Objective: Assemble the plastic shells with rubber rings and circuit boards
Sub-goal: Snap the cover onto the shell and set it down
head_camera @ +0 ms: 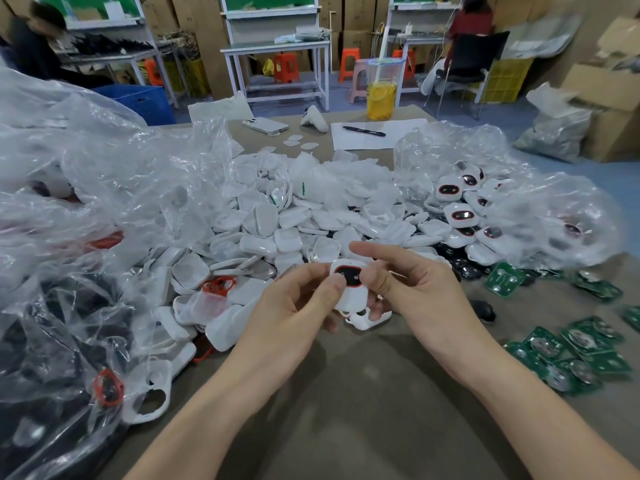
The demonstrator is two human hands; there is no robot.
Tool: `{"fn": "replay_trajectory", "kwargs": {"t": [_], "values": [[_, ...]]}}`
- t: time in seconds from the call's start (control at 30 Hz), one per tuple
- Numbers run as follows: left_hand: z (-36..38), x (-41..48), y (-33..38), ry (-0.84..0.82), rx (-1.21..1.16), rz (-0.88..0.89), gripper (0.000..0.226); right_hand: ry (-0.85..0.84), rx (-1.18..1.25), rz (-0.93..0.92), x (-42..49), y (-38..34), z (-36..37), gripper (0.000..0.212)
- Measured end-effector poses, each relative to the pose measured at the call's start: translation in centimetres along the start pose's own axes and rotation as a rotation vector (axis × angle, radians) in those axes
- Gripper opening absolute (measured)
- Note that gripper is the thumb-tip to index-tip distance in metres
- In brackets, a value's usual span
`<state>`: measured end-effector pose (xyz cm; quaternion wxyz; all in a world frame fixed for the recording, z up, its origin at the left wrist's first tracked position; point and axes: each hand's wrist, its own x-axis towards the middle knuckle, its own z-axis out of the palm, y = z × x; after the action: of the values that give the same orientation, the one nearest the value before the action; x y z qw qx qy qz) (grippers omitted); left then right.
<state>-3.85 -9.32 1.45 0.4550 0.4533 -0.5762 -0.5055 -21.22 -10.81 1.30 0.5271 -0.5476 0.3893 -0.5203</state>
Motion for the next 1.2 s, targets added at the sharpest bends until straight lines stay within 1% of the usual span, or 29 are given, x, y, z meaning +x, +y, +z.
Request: {"fn": "replay_trajectory", "kwargs": {"t": [0.07,0.13,0.23,0.37,0.53,0.63,0.73,0.87,0.97,1.1,1.2], "values": [[0.02,0.15,-0.16,0.044,0.006,-0.014,0.013,-0.024,-0.019,0.05,-0.04,-0.03,0.0,0.033],[0.01,0.24,-0.27,0.073,0.006,-0.014,0.01,-0.06,-0.048,0.064,-0.17,-0.06,-0.04,0.029],[-0.04,0.22,-0.35,0.055,0.007,-0.002,0.017,-0.082,-0.06,0.061,-0.21,-0.06,-0.17,0.022],[-0.1,0.06,-0.11,0.023,0.0,0.012,0.009,-0.089,-0.092,0.064,-0.11,0.03,-0.38,0.02],[0.18,-0.13,-0.03,0.033,0.011,0.005,0.012,-0.054,-0.098,0.048,-0.03,0.32,-0.41,0.02],[0.12,-0.11,0.11,0.028,0.005,0.012,0.016,-0.088,-0.105,0.043,-0.02,0.4,-0.55,0.02],[-0.04,-0.08,0.13,0.023,-0.011,0.012,0.013,-0.097,-0.107,0.043,-0.03,0.38,-0.62,0.02],[0.17,-0.16,0.11,0.001,-0.017,0.021,0.012,-0.052,-0.107,0.058,0.11,0.44,-0.61,0.026],[0.33,-0.24,0.14,-0.009,0.007,0.037,0.02,-0.039,-0.088,0.074,0.15,0.51,-0.65,0.035],[0.5,-0.35,0.1,0.013,0.066,0.049,0.016,-0.055,-0.08,0.084,0.13,0.5,-0.62,0.036],[0.49,-0.36,0.07,0.01,0.071,0.05,0.016,-0.072,-0.078,0.083,0.11,0.47,-0.52,0.034]]}}
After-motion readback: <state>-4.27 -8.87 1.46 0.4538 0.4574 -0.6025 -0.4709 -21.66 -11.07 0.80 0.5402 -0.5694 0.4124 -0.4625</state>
